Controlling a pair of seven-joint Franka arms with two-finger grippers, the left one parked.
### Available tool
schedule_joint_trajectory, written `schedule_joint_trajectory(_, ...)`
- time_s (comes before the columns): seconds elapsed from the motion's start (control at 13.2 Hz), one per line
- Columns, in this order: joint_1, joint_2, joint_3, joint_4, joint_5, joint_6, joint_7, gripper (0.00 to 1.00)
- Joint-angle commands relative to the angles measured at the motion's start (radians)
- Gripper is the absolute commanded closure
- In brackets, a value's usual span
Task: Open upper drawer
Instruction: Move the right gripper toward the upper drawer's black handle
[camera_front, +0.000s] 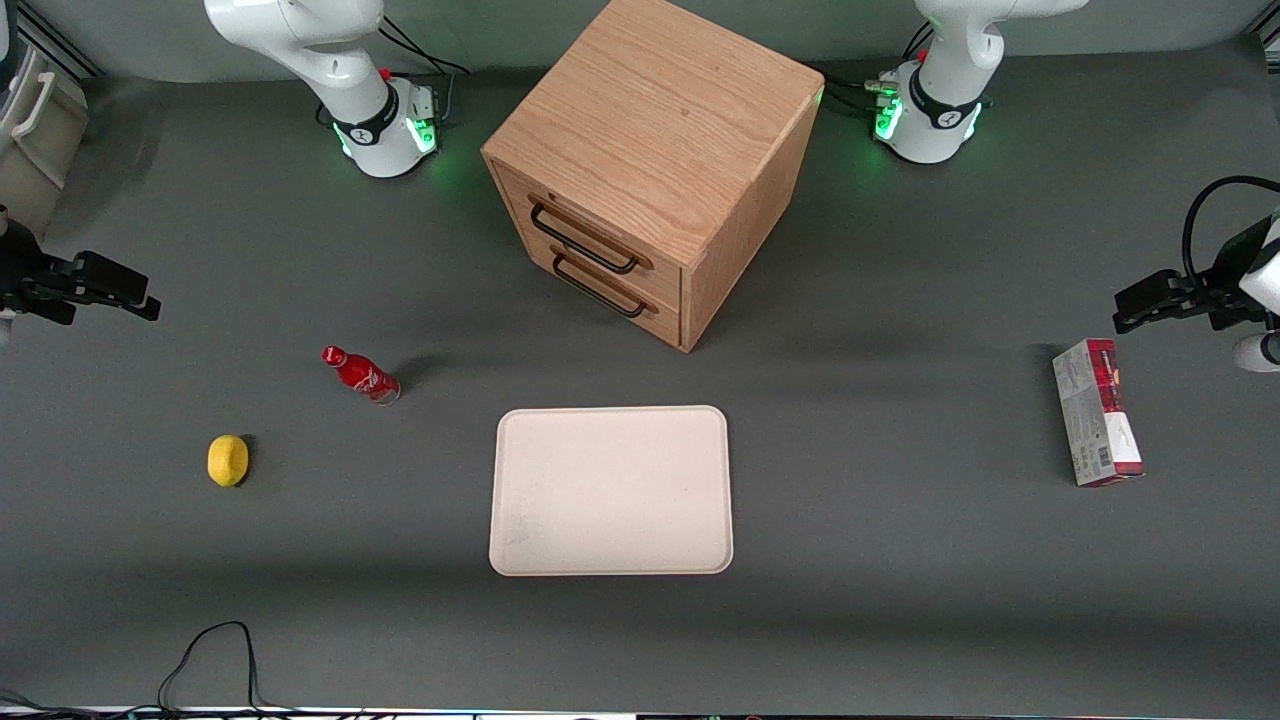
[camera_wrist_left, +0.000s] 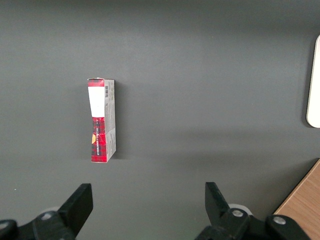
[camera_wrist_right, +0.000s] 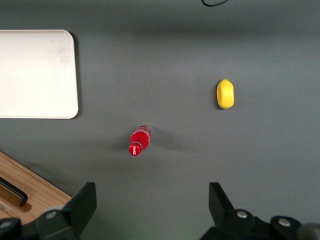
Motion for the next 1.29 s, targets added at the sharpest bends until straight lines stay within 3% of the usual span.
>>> schedule_joint_trajectory(0.0,0.003,-0.007,-0.001,-0.003,-0.017,-0.007,0.025,0.00)
schedule_joint_trajectory(0.46,0.024,0.012,0.015,0.001,-0.011,-0.007,0.022,0.00)
schedule_joint_trajectory(1.22,0.579,0.078,0.016,0.018,-0.002,0.027,0.016,0.00)
